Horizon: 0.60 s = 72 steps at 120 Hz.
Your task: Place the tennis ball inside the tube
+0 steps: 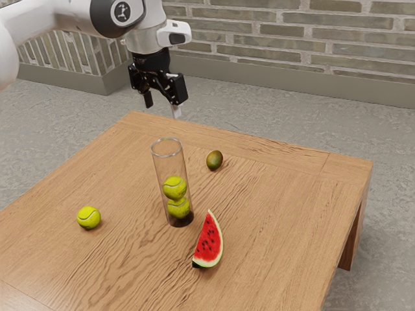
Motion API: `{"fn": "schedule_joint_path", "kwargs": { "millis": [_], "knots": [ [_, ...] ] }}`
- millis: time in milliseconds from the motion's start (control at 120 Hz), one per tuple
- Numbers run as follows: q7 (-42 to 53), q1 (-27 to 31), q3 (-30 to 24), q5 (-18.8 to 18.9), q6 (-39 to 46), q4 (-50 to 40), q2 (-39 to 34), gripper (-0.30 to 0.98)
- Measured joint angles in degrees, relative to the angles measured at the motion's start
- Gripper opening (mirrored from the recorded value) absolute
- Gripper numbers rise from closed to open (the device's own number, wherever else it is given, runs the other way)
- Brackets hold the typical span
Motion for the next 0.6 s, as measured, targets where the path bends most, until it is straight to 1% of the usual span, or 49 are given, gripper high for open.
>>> {"fn": "schedule_joint_path", "kwargs": {
  "millis": [83,175,308,483,600],
  "knots": [
    [0.22,0.01,-0.03,0.00,0.07,-0.47,-0.01,0.67],
    [0.39,0.29,0.37,0.29,0.00,-3.26,-1.25,0.67],
    [0.65,5.98,0.68,0.82,0.46,-11.68,-4.79,0.67],
    [0.99,13.57,1.86,0.87,6.64,-24.35,-6.09,0.67],
    [1.49,15.02,4.06,0.83,12.59,-30.73,-5.95,0.67]
  ]
}}
